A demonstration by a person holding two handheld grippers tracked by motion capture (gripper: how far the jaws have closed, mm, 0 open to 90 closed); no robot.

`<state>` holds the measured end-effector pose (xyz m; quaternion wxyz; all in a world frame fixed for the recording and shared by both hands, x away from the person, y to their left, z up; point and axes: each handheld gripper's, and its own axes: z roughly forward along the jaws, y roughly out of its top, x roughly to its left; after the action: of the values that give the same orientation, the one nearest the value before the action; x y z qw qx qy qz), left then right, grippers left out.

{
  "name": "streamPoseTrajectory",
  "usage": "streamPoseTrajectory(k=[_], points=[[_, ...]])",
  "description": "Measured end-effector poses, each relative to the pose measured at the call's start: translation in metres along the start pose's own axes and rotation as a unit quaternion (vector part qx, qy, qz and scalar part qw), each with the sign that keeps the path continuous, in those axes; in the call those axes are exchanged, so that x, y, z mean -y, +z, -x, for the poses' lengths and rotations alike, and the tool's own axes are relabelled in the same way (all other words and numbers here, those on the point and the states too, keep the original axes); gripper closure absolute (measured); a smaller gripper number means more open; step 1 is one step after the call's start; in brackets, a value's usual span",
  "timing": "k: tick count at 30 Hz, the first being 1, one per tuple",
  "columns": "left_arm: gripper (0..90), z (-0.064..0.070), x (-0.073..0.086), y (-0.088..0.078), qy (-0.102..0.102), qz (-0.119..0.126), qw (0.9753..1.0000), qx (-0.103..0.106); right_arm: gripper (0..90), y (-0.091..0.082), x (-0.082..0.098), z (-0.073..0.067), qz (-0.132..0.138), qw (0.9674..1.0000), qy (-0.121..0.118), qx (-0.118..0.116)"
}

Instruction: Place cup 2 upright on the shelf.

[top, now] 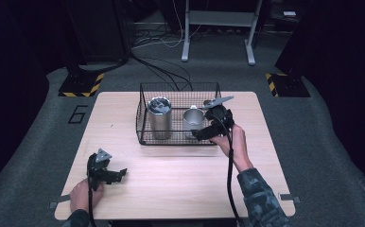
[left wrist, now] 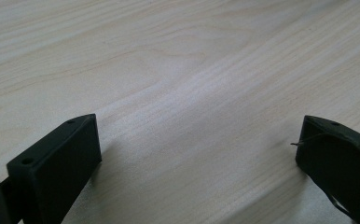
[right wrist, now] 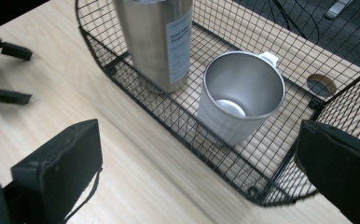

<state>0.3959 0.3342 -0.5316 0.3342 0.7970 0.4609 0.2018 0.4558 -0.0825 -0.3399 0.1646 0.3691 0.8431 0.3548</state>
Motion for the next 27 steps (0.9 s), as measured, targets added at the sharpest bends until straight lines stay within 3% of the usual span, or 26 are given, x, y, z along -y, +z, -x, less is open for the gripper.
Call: streamPoseTrajectory(k=[5,12,20,25,27], points=[[0.0,0.0,0.0,0.0,-0.002,-0.001,1.0,0.002,0.4,-0.014,0.02,-0.006,-0.003,1.0,-0.01,-0.001],[0.0,0.0,0.0,0.0,-0.002,0.0,1.0,0.002,1.7,-0.024,0.052,-0.008,-0.006,0.9995,-0.023,0.02],[0.0,0.0,0.0,0.0,-0.001,0.0,1.0,0.001,1.2,-0.02,0.107,0.001,-0.035,0.999,0.018,0.024],[0.0,0.0,0.0,0.0,-0.001,0.0,1.0,0.001,0.6,-0.006,0.153,0.01,-0.063,0.9963,0.046,0.036],[0.0,0.0,0.0,0.0,-0.002,0.0,1.0,0.001,0.4,0.002,0.174,0.016,-0.06,0.9951,0.066,0.043]])
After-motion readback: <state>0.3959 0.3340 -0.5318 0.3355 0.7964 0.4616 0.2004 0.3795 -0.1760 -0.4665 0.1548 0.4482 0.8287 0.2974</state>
